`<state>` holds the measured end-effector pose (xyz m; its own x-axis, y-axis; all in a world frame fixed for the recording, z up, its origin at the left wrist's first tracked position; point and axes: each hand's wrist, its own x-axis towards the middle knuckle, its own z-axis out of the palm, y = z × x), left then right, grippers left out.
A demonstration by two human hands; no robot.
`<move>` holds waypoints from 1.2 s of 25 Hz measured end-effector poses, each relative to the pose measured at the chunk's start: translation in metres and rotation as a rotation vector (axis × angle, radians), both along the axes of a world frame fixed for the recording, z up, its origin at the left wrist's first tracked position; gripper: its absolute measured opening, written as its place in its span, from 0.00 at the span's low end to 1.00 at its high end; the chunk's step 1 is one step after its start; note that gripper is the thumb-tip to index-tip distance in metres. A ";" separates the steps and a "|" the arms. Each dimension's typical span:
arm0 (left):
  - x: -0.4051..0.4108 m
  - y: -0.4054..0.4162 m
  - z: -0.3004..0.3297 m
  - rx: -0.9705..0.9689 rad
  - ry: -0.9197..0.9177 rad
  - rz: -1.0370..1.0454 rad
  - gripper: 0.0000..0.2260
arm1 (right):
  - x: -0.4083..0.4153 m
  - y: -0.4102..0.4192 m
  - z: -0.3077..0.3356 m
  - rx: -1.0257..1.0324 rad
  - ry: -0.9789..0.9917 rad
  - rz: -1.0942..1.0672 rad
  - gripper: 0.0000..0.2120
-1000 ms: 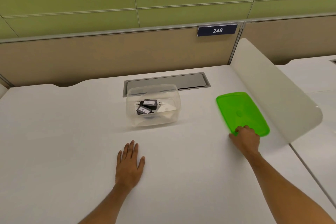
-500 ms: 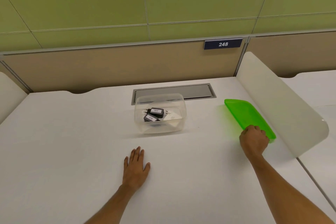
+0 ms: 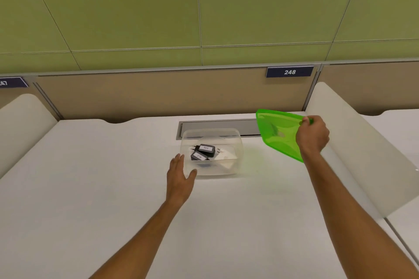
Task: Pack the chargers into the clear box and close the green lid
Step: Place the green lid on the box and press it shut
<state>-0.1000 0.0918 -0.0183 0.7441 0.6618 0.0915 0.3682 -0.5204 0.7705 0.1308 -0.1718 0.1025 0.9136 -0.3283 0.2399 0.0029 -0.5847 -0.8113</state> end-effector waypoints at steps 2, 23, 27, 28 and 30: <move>0.011 0.001 0.021 -0.094 -0.086 0.011 0.28 | -0.002 0.015 0.016 0.028 -0.027 0.073 0.14; 0.057 0.032 0.062 -0.879 -0.503 0.093 0.15 | -0.010 0.122 0.021 0.651 0.155 0.374 0.12; 0.064 0.045 0.059 -0.792 -0.443 0.168 0.20 | -0.001 0.125 0.006 0.655 0.192 0.491 0.09; 0.066 0.048 0.058 -0.786 -0.433 0.203 0.22 | 0.002 0.126 0.003 0.664 0.208 0.568 0.07; 0.072 0.052 0.055 -0.792 -0.421 0.257 0.24 | 0.005 0.128 -0.004 0.621 0.278 0.712 0.09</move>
<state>-0.0284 0.1438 0.0362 0.5742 0.7863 -0.2282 0.0090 0.2727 0.9621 0.1359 -0.0437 0.0986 0.9447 0.3252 -0.0423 -0.0481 0.0098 -0.9988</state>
